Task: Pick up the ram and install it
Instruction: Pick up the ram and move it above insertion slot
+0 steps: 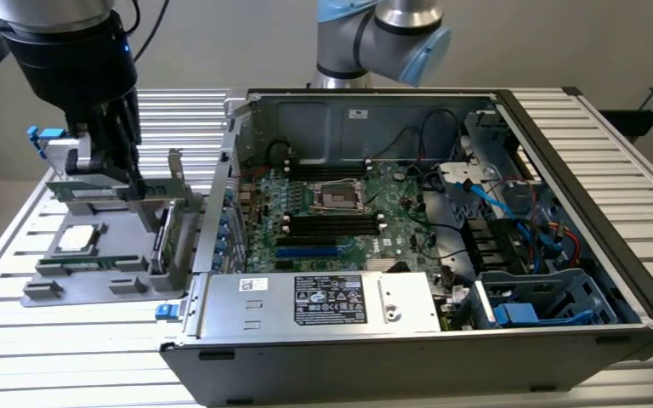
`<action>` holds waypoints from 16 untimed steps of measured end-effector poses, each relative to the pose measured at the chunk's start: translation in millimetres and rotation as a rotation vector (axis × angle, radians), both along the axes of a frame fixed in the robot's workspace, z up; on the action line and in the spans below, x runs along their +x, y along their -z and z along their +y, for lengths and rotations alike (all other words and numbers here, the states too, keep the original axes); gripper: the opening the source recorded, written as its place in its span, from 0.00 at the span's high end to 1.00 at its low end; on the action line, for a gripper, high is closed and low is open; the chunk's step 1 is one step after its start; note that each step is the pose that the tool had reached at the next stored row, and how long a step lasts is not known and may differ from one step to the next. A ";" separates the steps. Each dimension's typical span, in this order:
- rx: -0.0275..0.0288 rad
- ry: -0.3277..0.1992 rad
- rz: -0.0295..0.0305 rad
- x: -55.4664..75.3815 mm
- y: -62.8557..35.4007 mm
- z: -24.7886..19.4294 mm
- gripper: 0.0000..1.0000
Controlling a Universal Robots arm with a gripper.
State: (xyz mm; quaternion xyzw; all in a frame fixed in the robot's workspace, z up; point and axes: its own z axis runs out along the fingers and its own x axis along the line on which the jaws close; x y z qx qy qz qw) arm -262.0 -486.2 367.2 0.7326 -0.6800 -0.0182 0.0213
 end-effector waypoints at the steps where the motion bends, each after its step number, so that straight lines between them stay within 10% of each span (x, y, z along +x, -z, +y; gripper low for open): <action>1: 0.0011 0.000 0.0000 3.8 -2.0 0.0 0.86; 16: 0.0240 0.000 0.0008 67.2 -23.7 0.0 0.86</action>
